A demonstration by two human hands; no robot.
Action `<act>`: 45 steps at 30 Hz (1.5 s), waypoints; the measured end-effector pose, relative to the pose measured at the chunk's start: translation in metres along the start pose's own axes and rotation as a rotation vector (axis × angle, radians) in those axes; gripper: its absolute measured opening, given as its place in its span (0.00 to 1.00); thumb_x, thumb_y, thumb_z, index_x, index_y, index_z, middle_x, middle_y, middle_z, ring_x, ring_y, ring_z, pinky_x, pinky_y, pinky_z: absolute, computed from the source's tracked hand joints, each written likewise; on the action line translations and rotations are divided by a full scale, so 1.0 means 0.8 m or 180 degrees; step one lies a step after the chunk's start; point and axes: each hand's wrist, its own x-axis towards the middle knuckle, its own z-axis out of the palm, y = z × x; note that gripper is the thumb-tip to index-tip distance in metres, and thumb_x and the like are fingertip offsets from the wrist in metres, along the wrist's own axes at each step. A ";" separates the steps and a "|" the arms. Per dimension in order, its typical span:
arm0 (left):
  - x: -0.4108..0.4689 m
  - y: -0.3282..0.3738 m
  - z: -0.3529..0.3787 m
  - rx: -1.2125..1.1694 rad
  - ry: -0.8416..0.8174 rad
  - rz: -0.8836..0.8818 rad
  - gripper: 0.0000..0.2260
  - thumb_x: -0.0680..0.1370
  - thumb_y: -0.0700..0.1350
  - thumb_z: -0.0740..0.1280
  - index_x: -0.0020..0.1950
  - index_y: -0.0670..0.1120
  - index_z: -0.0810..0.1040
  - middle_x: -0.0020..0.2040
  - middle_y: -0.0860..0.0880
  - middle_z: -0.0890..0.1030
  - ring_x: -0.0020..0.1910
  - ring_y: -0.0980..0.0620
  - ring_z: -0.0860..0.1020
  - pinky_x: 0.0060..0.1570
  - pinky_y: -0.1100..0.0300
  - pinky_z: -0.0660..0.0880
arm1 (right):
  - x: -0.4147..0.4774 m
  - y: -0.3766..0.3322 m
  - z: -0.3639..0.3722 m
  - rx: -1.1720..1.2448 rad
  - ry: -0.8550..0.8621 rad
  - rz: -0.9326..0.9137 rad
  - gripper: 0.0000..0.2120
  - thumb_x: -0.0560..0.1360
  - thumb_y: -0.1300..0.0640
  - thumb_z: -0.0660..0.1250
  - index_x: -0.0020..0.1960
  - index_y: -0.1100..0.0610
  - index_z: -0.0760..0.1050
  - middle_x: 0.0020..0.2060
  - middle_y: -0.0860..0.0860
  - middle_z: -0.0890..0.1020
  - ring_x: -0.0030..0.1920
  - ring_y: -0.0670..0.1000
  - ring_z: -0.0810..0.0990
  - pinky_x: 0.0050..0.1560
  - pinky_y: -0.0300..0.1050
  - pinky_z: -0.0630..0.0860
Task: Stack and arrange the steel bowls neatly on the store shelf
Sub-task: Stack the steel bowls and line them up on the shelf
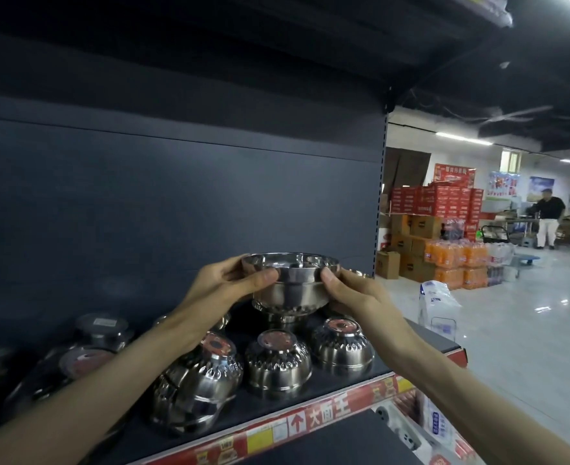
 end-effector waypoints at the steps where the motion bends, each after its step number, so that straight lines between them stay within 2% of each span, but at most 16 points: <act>1: 0.000 0.000 0.002 -0.0020 -0.0012 -0.0017 0.16 0.67 0.54 0.84 0.47 0.47 0.88 0.51 0.45 0.89 0.54 0.49 0.87 0.69 0.47 0.78 | -0.001 0.001 -0.001 -0.0025 0.0042 -0.0025 0.19 0.81 0.40 0.68 0.58 0.55 0.85 0.53 0.56 0.89 0.59 0.62 0.87 0.72 0.67 0.75; 3: -0.001 0.002 0.007 -0.0055 -0.0028 -0.0037 0.15 0.66 0.54 0.81 0.48 0.46 0.88 0.52 0.46 0.89 0.54 0.48 0.86 0.71 0.44 0.77 | -0.002 0.001 -0.005 -0.0054 0.0077 -0.0036 0.19 0.81 0.40 0.71 0.57 0.55 0.86 0.52 0.58 0.89 0.58 0.65 0.86 0.71 0.69 0.74; 5: -0.001 0.004 0.010 -0.0018 -0.0044 -0.0028 0.20 0.67 0.53 0.80 0.54 0.43 0.87 0.54 0.45 0.89 0.57 0.46 0.87 0.72 0.42 0.76 | -0.004 -0.004 -0.010 -0.0057 0.0048 -0.0039 0.22 0.79 0.40 0.73 0.57 0.58 0.85 0.53 0.63 0.87 0.56 0.66 0.86 0.69 0.68 0.76; 9: 0.004 0.003 0.017 0.0056 -0.0096 0.0041 0.29 0.67 0.60 0.82 0.60 0.42 0.86 0.59 0.42 0.87 0.63 0.41 0.84 0.74 0.40 0.73 | -0.005 -0.009 -0.023 -0.0212 -0.0007 -0.0072 0.25 0.78 0.40 0.74 0.58 0.62 0.82 0.54 0.65 0.86 0.54 0.62 0.88 0.64 0.58 0.80; 11: 0.008 0.000 0.022 0.0055 -0.0126 0.0071 0.32 0.66 0.61 0.81 0.61 0.41 0.85 0.60 0.41 0.87 0.64 0.41 0.84 0.75 0.39 0.72 | -0.005 -0.007 -0.030 -0.0246 0.0005 -0.0071 0.25 0.78 0.40 0.74 0.57 0.63 0.82 0.53 0.64 0.87 0.51 0.57 0.89 0.58 0.49 0.82; 13: 0.010 -0.002 0.028 0.0054 -0.0173 0.0093 0.31 0.66 0.62 0.81 0.61 0.42 0.85 0.59 0.43 0.88 0.63 0.43 0.85 0.75 0.39 0.72 | -0.007 -0.005 -0.035 -0.0209 0.0012 -0.0042 0.24 0.76 0.41 0.74 0.57 0.62 0.83 0.54 0.63 0.87 0.50 0.56 0.89 0.51 0.41 0.82; 17: 0.012 -0.008 0.036 0.0003 -0.0258 0.0090 0.31 0.67 0.62 0.80 0.60 0.41 0.85 0.58 0.43 0.88 0.63 0.41 0.85 0.74 0.38 0.73 | -0.009 0.003 -0.043 -0.0229 0.0021 0.0007 0.27 0.75 0.37 0.74 0.58 0.61 0.84 0.55 0.64 0.86 0.58 0.63 0.85 0.55 0.46 0.83; 20: 0.017 -0.013 0.037 -0.0005 -0.0329 0.0063 0.31 0.68 0.62 0.81 0.60 0.40 0.85 0.58 0.43 0.88 0.63 0.41 0.85 0.75 0.38 0.72 | -0.005 0.009 -0.046 -0.0221 0.0019 0.0049 0.28 0.74 0.37 0.74 0.58 0.62 0.83 0.56 0.66 0.85 0.59 0.65 0.84 0.53 0.43 0.83; 23: 0.023 -0.019 0.036 -0.0060 -0.0308 0.0027 0.32 0.68 0.60 0.82 0.62 0.39 0.83 0.59 0.41 0.87 0.63 0.40 0.85 0.74 0.37 0.72 | 0.002 0.012 -0.048 -0.0244 -0.0026 0.0100 0.25 0.76 0.38 0.75 0.58 0.61 0.83 0.54 0.64 0.86 0.57 0.62 0.86 0.49 0.37 0.82; 25: 0.026 -0.022 0.036 -0.0108 -0.0322 -0.0023 0.29 0.70 0.57 0.83 0.63 0.41 0.84 0.58 0.41 0.88 0.61 0.41 0.86 0.74 0.38 0.73 | 0.008 0.014 -0.049 -0.0249 -0.0044 0.0114 0.25 0.76 0.39 0.75 0.58 0.60 0.83 0.54 0.62 0.87 0.54 0.58 0.88 0.47 0.35 0.81; 28: 0.033 -0.025 0.036 -0.0148 -0.0313 -0.0087 0.23 0.70 0.52 0.79 0.63 0.45 0.86 0.58 0.43 0.88 0.60 0.43 0.86 0.73 0.43 0.75 | 0.023 0.022 -0.050 -0.0229 -0.0053 0.0073 0.27 0.75 0.40 0.76 0.59 0.62 0.83 0.55 0.64 0.85 0.52 0.56 0.89 0.50 0.41 0.83; 31: 0.046 -0.033 0.032 -0.0203 -0.0270 -0.0098 0.21 0.71 0.49 0.79 0.64 0.46 0.86 0.59 0.44 0.88 0.61 0.44 0.86 0.73 0.44 0.74 | 0.039 0.034 -0.048 -0.0182 -0.0074 0.0059 0.30 0.72 0.39 0.77 0.60 0.64 0.82 0.56 0.67 0.84 0.49 0.55 0.89 0.50 0.42 0.83; 35: 0.064 -0.054 0.024 -0.0149 -0.0117 -0.0084 0.19 0.74 0.46 0.79 0.64 0.46 0.86 0.59 0.45 0.88 0.61 0.45 0.86 0.73 0.46 0.75 | 0.064 0.056 -0.042 -0.0195 -0.0013 0.0158 0.27 0.69 0.39 0.78 0.57 0.60 0.84 0.50 0.62 0.87 0.44 0.54 0.87 0.51 0.52 0.83; 38: 0.082 -0.071 0.019 -0.0071 -0.0033 -0.0137 0.19 0.74 0.44 0.79 0.64 0.46 0.86 0.58 0.45 0.89 0.61 0.47 0.86 0.71 0.48 0.76 | 0.091 0.078 -0.040 -0.0190 0.0035 0.0236 0.28 0.68 0.39 0.80 0.57 0.59 0.84 0.48 0.62 0.87 0.46 0.65 0.88 0.56 0.62 0.84; 41: 0.104 -0.087 0.014 -0.0038 -0.0014 -0.0185 0.19 0.74 0.44 0.79 0.64 0.45 0.85 0.59 0.46 0.88 0.62 0.47 0.86 0.69 0.50 0.76 | 0.118 0.097 -0.038 -0.0198 0.0039 0.0259 0.25 0.69 0.42 0.80 0.57 0.59 0.85 0.52 0.64 0.87 0.51 0.66 0.88 0.56 0.60 0.86; 45: 0.132 -0.105 0.007 -0.0162 0.0048 -0.0368 0.17 0.76 0.39 0.77 0.65 0.42 0.84 0.59 0.45 0.88 0.61 0.48 0.86 0.60 0.60 0.82 | 0.151 0.118 -0.030 -0.0286 0.0152 0.0304 0.17 0.74 0.47 0.81 0.55 0.58 0.85 0.49 0.59 0.88 0.47 0.55 0.88 0.56 0.56 0.85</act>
